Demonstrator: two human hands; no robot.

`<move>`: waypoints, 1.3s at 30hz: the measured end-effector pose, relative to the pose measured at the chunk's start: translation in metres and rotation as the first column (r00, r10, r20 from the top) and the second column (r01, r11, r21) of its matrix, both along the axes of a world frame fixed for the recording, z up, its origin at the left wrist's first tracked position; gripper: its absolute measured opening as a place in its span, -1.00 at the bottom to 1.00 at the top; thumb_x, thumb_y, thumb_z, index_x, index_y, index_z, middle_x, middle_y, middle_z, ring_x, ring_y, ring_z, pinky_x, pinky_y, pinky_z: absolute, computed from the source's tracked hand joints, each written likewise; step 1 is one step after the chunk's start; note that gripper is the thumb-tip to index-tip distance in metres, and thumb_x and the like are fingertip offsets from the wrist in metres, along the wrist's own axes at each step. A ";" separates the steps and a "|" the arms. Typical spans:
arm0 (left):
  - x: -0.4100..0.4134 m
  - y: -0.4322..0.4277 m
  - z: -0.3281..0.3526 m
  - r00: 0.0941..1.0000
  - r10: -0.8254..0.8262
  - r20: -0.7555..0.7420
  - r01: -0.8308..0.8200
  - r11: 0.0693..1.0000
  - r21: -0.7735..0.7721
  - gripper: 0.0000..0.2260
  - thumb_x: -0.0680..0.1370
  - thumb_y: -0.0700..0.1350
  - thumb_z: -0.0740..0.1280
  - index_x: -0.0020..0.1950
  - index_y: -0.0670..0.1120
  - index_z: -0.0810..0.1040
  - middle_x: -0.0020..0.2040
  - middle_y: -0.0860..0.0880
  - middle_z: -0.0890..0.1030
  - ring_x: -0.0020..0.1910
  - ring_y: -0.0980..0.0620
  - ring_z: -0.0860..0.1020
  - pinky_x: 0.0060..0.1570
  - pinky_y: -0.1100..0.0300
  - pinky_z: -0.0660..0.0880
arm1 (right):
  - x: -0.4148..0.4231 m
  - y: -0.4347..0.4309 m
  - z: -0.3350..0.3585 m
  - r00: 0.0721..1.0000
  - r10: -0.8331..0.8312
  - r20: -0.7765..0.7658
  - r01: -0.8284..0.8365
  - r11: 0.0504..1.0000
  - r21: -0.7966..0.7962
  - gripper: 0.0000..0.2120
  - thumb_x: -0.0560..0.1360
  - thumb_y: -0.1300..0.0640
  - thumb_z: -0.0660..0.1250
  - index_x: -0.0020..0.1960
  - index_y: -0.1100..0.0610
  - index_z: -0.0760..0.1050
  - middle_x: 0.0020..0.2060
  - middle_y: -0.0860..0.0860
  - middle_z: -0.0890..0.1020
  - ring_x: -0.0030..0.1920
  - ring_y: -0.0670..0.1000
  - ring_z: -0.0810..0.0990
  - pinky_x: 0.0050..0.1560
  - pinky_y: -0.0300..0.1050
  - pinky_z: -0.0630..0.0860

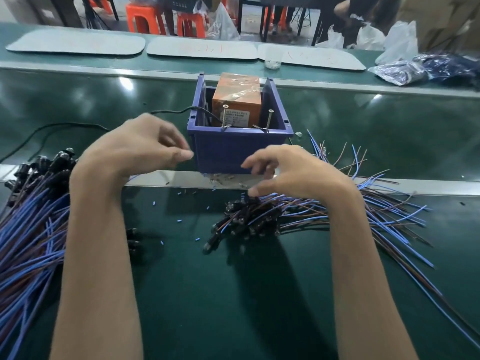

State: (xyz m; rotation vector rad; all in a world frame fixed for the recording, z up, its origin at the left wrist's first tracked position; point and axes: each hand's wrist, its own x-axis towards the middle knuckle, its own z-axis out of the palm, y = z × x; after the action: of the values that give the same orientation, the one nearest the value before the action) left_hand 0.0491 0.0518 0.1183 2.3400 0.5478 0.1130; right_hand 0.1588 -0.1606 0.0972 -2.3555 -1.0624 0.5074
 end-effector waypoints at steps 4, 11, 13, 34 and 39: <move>-0.001 -0.047 0.032 0.925 -0.178 0.337 0.240 0.958 -0.154 -0.96 0.48 -0.13 0.44 -0.16 -0.01 0.63 -0.33 0.14 0.65 -0.37 0.30 0.53 -0.30 0.48 0.44 | -0.021 0.019 0.006 0.978 0.138 -0.157 -0.107 0.975 0.194 -0.55 0.38 0.01 0.51 0.25 -0.05 0.51 -0.06 -0.10 0.59 -0.23 -0.16 0.53 -0.12 -0.35 0.48; -0.001 -0.076 0.041 0.885 -0.240 0.399 0.370 0.882 -0.290 -0.81 0.43 -0.10 0.44 0.01 -0.06 0.57 -0.11 0.01 0.64 -0.34 0.25 0.57 -0.39 0.35 0.50 | -0.035 0.027 0.009 0.921 0.170 -0.352 0.060 0.829 0.557 -0.78 0.60 0.32 0.21 -0.13 0.11 0.53 -0.28 -0.02 0.63 -0.24 0.01 0.60 0.00 0.09 0.61; 0.001 -0.064 0.037 0.907 -0.174 0.384 0.274 0.936 -0.222 -0.64 0.30 0.07 0.42 0.06 0.03 0.53 -0.09 0.06 0.62 -0.22 0.24 0.58 -0.15 0.26 0.57 | -0.030 0.023 0.013 0.933 0.127 -0.337 0.108 0.795 0.597 -0.80 0.61 0.36 0.15 -0.05 0.19 0.51 -0.27 0.01 0.61 -0.31 -0.03 0.58 -0.12 -0.18 0.59; -0.006 -0.009 0.008 0.948 -0.074 -0.310 0.086 0.996 0.024 -0.70 0.44 0.25 0.35 -0.13 0.03 0.58 -0.21 0.11 0.70 -0.24 0.21 0.66 -0.01 0.17 0.43 | -0.025 -0.002 0.045 0.746 0.264 -0.611 0.522 0.339 0.783 -0.37 0.67 -0.10 -0.08 -0.49 0.15 0.32 -0.54 0.02 0.39 -0.50 -0.02 0.35 -0.37 -0.19 0.46; -0.017 -0.011 0.023 0.952 -0.151 -0.267 0.190 0.973 0.127 -0.73 0.36 0.30 0.37 -0.23 0.12 0.61 -0.42 0.24 0.58 -0.45 0.30 0.48 -0.30 0.20 0.32 | -0.021 -0.002 0.040 0.792 0.128 -0.597 0.488 0.455 0.745 -0.48 0.65 -0.01 0.08 -0.44 0.14 0.42 -0.57 -0.01 0.37 -0.58 -0.11 0.12 -0.58 -0.32 0.08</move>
State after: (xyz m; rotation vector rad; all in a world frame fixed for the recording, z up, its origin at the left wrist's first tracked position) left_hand 0.0316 0.0406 0.1410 2.5583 0.4703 -0.2397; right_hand 0.1378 -0.1631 0.1376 -1.1885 -0.5034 0.3956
